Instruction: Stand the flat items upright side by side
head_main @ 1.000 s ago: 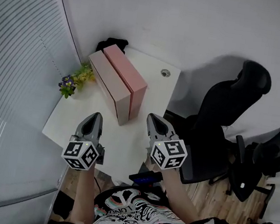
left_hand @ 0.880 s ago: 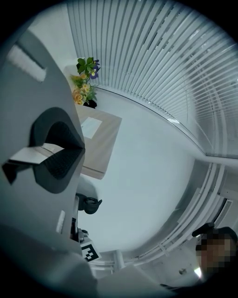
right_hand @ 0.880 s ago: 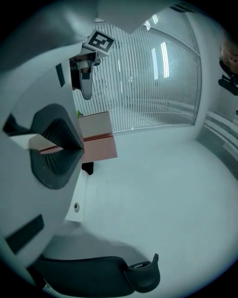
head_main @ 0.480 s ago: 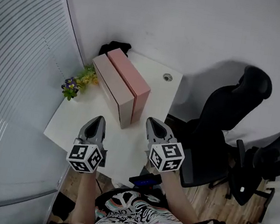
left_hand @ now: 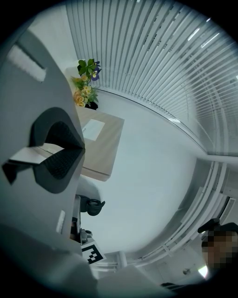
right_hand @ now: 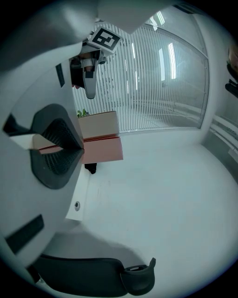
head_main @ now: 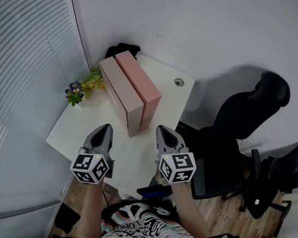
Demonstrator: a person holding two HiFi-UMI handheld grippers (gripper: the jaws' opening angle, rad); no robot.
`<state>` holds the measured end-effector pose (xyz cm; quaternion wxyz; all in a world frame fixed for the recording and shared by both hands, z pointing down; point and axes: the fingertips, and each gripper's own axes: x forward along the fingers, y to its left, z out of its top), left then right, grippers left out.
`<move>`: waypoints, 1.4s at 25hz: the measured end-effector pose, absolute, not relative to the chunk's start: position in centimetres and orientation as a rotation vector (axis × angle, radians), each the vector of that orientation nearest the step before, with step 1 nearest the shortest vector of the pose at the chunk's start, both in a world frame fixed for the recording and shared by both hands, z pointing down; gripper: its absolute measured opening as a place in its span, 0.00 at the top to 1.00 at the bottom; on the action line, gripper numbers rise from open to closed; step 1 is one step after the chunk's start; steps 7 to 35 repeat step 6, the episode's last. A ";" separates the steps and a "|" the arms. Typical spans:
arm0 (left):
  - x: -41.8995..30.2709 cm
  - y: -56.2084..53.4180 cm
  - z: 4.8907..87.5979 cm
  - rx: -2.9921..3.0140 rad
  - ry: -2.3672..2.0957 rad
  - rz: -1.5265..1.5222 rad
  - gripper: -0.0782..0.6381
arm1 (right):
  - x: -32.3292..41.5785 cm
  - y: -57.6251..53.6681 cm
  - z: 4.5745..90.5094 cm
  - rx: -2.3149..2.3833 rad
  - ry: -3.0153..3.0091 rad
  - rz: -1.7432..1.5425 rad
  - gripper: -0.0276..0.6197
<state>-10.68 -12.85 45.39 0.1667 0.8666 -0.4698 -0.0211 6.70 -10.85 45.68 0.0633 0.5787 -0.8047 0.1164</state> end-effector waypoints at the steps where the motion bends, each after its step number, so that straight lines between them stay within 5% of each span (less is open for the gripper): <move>1: -10.7 -12.8 45.5 2.467 -1.336 -0.059 0.89 | 6.7 -10.8 45.8 1.749 -2.429 0.354 0.95; 35: -10.8 -12.6 45.8 2.459 -1.325 -0.057 0.89 | 6.3 -10.6 45.6 1.735 -2.460 0.349 0.95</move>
